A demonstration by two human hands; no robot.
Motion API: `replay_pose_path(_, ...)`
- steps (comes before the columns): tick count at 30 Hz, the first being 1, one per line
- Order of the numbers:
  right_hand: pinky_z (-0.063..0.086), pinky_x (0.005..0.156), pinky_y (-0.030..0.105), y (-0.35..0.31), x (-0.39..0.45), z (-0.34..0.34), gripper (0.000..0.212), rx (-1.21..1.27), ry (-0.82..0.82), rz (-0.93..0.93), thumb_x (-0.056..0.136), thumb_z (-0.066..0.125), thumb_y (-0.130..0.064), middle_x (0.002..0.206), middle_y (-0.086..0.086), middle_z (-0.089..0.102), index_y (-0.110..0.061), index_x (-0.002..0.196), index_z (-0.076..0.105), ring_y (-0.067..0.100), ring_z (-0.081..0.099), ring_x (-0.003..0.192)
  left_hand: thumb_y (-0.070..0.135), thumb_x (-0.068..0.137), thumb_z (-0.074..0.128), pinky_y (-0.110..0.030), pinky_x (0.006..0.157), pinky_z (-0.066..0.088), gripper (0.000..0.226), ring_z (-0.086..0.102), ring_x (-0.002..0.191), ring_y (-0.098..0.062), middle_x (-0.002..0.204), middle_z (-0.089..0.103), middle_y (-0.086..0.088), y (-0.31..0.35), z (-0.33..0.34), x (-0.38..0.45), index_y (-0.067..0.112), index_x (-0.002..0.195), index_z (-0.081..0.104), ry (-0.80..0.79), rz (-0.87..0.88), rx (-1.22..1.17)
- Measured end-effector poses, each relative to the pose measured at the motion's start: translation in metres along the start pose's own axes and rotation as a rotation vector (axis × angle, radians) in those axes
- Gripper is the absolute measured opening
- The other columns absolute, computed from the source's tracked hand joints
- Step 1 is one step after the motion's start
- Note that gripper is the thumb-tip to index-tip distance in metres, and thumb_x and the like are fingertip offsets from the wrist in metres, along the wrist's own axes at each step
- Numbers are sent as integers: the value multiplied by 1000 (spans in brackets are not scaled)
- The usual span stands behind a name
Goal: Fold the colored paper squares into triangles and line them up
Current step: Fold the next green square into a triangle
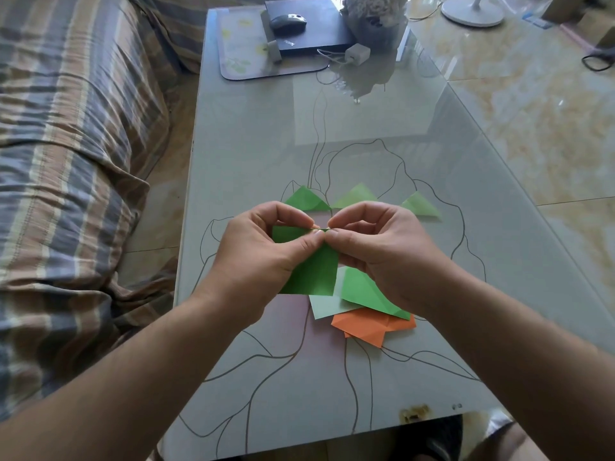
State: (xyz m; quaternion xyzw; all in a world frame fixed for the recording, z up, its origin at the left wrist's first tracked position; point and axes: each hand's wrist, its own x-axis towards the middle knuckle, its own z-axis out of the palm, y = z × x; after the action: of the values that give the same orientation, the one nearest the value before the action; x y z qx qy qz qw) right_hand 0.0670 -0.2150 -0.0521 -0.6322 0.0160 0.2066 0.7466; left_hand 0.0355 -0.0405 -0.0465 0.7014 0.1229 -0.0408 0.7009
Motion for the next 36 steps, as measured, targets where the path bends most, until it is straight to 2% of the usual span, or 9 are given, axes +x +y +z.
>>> replay_pose_path(3, 58, 67, 28, -2, 1, -2, 11, -4, 14, -2, 89, 74, 3, 75, 8, 71, -8, 87, 72, 18, 68, 71, 15, 75, 87, -44, 70, 66, 17, 77, 85, -24, 87, 77, -3, -1, 0, 2, 18, 85, 74, 15, 7, -5)
replay_pose_path(7, 61, 76, 34, -2, 2, -4, 14, -4, 18, -21, 90, 72, 4, 82, 13, 73, -10, 87, 73, 26, 69, 78, 14, 77, 87, -48, 74, 65, 15, 77, 83, -24, 87, 77, -3, -1, 0, 2, 21, 82, 74, 19, 17, 12)
replay_pose_path(11, 60, 79, 40, -2, 2, -4, 13, -3, 16, -27, 90, 71, 6, 82, 15, 73, -7, 91, 71, 28, 69, 74, 16, 77, 86, -50, 76, 65, 14, 77, 86, -28, 88, 77, -3, -1, -2, 3, 22, 82, 75, 11, 23, 21)
replay_pose_path(15, 61, 74, 34, -3, 1, -5, 22, 8, -12, 10, 90, 70, 9, 80, 9, 71, -7, 105, 70, 25, 68, 75, 16, 80, 85, -54, 77, 64, 12, 77, 87, -29, 89, 78, -6, -1, -1, 2, 22, 84, 75, -7, -2, 23)
replay_pose_path(20, 59, 92, 51, 1, 1, -3, 29, -19, -5, 54, 89, 72, 7, 84, 12, 68, -9, 113, 69, 30, 68, 81, 15, 81, 85, -51, 77, 65, 12, 77, 86, -30, 90, 78, -7, -1, -2, 2, 22, 84, 76, -6, -13, 22)
replay_pose_path(28, 61, 82, 39, -1, 0, -1, 36, 28, -16, 86, 91, 66, 11, 91, 19, 68, -9, 121, 65, 29, 72, 81, 12, 86, 81, -40, 69, 61, 17, 75, 76, -23, 84, 77, -5, -2, -1, 4, 27, 79, 78, -21, -42, -16)
replay_pose_path(32, 60, 76, 34, 2, -1, 0, 35, -14, -11, 49, 91, 66, 11, 85, 16, 69, -10, 120, 65, 26, 72, 77, 11, 86, 80, -51, 77, 63, 17, 75, 81, -29, 89, 76, -11, -3, 0, 4, 26, 79, 77, -24, -71, -46)
replay_pose_path(34, 62, 80, 39, 2, 0, 0, 35, -37, -12, 27, 91, 67, 10, 86, 16, 69, -11, 119, 65, 27, 71, 79, 11, 86, 80, -57, 83, 61, 15, 74, 84, -33, 92, 76, -15, -3, 0, 4, 25, 81, 77, -17, -84, -65)
replay_pose_path(36, 60, 87, 45, 1, 0, -2, 34, -32, -27, 25, 91, 68, 9, 89, 16, 69, -11, 118, 66, 29, 70, 81, 10, 86, 80, -57, 85, 60, 15, 74, 84, -32, 90, 76, -14, -3, -1, 4, 24, 81, 77, -15, -91, -83)
